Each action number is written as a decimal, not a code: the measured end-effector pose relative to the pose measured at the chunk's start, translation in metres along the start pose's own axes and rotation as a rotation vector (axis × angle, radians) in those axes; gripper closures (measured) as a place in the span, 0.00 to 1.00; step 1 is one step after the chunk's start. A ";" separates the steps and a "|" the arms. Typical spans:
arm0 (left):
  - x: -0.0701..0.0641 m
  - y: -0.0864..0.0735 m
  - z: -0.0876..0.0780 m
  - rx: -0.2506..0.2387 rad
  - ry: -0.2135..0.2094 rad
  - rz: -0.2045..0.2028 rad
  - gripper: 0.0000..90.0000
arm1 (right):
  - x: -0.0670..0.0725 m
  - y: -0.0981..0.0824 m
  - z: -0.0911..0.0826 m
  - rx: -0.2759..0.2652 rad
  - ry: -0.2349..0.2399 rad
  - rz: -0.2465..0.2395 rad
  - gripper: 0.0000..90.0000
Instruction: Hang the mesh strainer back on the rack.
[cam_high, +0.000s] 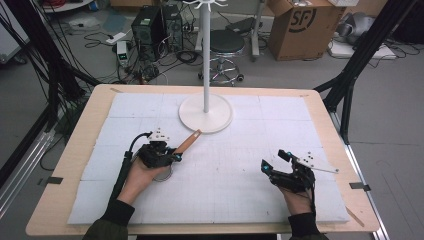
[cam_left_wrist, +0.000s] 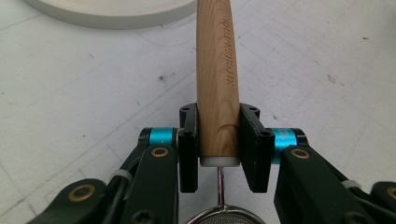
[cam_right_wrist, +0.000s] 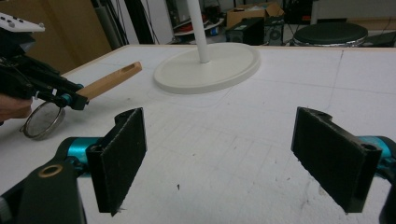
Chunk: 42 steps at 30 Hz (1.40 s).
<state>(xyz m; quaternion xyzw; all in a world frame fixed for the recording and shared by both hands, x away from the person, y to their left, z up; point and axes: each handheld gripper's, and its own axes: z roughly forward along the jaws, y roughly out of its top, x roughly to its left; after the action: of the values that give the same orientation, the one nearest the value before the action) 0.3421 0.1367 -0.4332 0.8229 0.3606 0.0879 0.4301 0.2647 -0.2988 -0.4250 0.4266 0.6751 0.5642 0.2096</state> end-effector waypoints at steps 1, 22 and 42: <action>0.001 0.000 -0.001 -0.015 -0.013 -0.003 0.79 | 0.000 0.000 0.000 -0.001 0.001 0.001 0.19; 0.002 0.018 -0.034 -0.280 -0.154 -0.066 0.79 | 0.001 -0.001 0.001 0.002 0.001 -0.002 0.19; 0.007 0.066 -0.052 -0.461 -0.199 -0.083 0.79 | -0.003 -0.001 0.004 0.004 0.014 0.006 0.19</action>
<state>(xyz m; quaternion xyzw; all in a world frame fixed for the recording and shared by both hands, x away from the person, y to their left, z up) 0.3577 0.1509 -0.3517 0.6921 0.3206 0.0688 0.6430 0.2693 -0.2987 -0.4275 0.4249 0.6764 0.5667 0.2023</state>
